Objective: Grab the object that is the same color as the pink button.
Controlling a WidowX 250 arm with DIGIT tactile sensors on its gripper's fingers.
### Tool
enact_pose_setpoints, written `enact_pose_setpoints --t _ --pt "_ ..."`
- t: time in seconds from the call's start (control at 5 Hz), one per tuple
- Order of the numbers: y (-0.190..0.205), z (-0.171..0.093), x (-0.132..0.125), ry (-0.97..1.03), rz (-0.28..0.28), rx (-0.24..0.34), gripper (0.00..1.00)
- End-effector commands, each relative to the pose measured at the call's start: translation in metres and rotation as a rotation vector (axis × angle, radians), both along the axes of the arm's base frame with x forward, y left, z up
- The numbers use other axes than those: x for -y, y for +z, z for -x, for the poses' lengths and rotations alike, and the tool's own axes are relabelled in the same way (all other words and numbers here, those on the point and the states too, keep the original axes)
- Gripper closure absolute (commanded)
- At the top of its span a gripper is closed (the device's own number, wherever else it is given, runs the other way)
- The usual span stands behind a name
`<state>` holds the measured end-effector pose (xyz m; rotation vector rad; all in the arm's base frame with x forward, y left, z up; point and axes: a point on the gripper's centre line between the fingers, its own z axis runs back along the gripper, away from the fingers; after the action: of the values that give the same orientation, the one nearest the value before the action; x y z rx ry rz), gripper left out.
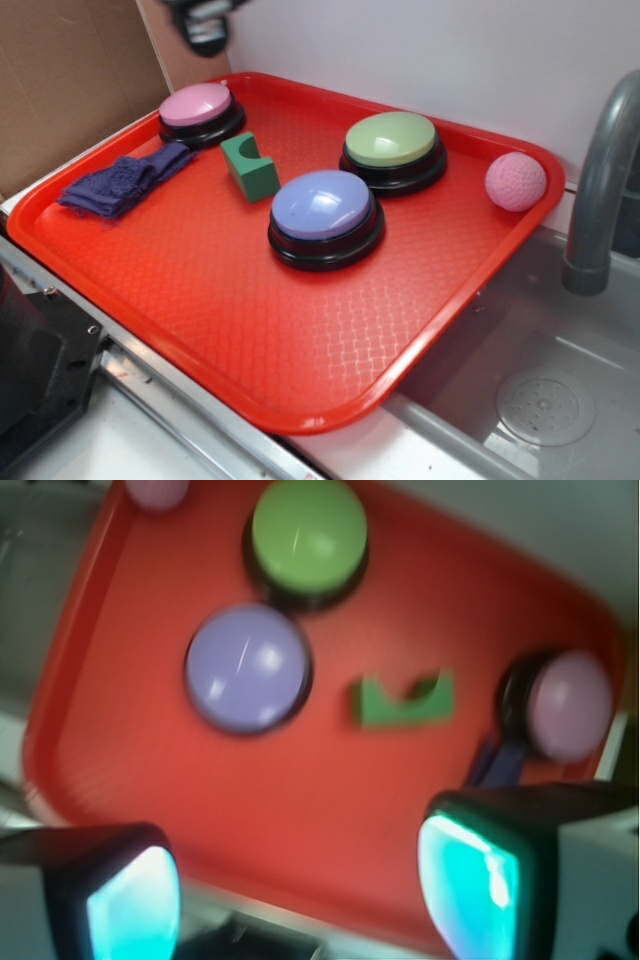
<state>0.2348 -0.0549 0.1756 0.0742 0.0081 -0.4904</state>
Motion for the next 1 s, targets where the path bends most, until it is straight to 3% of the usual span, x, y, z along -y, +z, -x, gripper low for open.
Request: enact_pose_setpoints --t 0.0,0.2,0.4,0.6,0.8 --pt "-0.038 -0.061 0.063 -0.435 0.150 0.184 0.00" --pt "-0.065 -0.076 0.091 -0.638 0.195 0.176 0.00" --pt "-0.085 -0.088 0.118 -0.805 0.236 0.203 0.00" --pt "-0.093 -0.093 0.133 -0.943 0.286 0.258 0.00" --pt "-0.099 -0.096 0.140 -0.984 0.311 0.271 0.00"
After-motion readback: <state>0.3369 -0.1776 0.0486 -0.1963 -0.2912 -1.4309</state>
